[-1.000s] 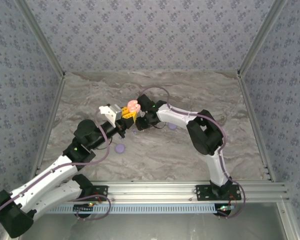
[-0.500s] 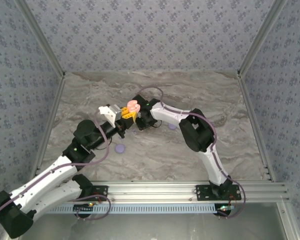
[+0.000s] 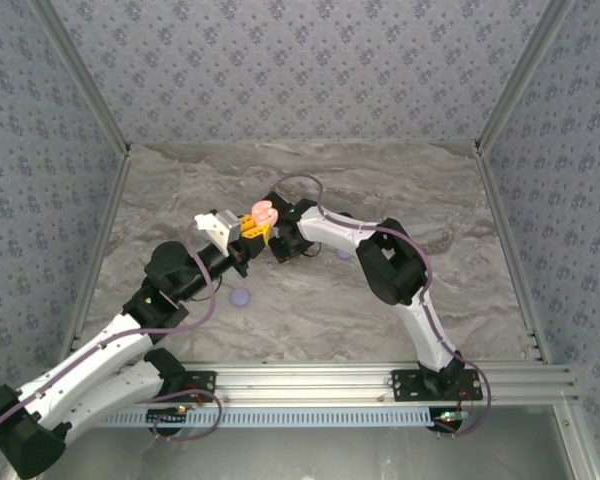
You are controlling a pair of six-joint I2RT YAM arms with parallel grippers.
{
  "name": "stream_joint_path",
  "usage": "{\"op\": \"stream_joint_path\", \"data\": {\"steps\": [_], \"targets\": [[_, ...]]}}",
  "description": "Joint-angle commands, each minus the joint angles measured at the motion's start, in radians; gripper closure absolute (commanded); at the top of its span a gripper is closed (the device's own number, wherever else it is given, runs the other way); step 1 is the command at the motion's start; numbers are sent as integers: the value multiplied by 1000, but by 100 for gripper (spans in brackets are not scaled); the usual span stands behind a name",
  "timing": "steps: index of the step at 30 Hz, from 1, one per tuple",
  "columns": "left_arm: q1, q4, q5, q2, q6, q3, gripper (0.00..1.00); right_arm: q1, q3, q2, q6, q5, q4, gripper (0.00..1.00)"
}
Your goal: Insert the wireless bluetooth earbuds into the charging case
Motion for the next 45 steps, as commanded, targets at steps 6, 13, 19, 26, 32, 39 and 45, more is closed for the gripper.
{"op": "stream_joint_path", "data": {"steps": [6,13,19,26,32,39,45], "targets": [[-4,20,-7,-17,9,-3,100,12,-26,-9,-8,21,-92,68],[-6,22,-9,-15,8,-3,100,12,-53,-34,-9,54,-101,67],[-5,24,-9,-13,6,-6,100,12,-74,-60,-14,59,-100,67],[-5,25,-9,-11,7,-5,100,12,-66,-81,-17,7,-81,64],[-4,22,-9,-13,6,-5,100,10,-8,-53,-44,33,-100,58],[-5,21,-11,-17,8,-5,100,8,50,-14,-58,39,-106,58],[-4,20,-13,-18,11,-3,100,9,82,19,-63,29,-117,60]]}}
